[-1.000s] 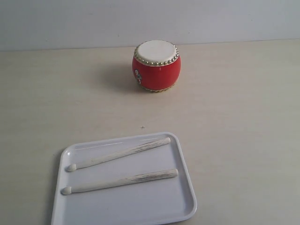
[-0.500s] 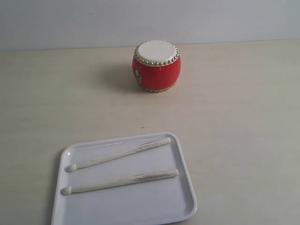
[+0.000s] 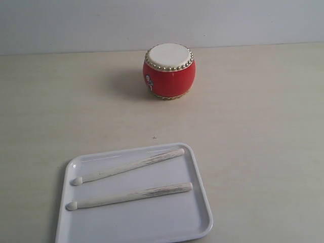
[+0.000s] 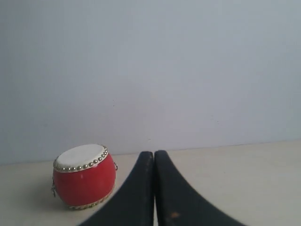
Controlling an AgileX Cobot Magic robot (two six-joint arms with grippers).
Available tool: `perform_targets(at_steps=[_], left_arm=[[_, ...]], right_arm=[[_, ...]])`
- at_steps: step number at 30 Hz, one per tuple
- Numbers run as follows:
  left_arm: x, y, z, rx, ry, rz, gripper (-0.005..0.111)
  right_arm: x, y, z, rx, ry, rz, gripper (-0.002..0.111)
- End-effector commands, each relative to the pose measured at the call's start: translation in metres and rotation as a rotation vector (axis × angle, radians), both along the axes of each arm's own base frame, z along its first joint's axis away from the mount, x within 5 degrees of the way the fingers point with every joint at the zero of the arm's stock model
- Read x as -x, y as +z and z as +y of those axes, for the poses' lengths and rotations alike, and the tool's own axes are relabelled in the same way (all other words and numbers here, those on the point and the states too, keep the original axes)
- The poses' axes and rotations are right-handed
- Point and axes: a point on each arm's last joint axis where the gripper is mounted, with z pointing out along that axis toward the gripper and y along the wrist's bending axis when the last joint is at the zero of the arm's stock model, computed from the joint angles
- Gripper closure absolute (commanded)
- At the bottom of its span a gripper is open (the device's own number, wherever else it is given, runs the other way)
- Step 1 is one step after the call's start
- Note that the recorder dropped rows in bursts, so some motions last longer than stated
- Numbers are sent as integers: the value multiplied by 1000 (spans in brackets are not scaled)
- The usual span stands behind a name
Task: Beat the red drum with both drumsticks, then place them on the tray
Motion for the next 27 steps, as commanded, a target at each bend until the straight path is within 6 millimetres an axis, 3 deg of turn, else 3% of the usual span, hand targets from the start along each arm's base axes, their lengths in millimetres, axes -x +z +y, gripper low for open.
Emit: perform_targets(at_steps=[1, 27], left_arm=[[0, 1, 0, -4, 0, -8, 107], [0, 1, 0, -4, 0, -8, 107]], right_arm=[[0, -11, 0, 7, -5, 107, 108], [0, -14, 0, 30, -6, 142, 108]])
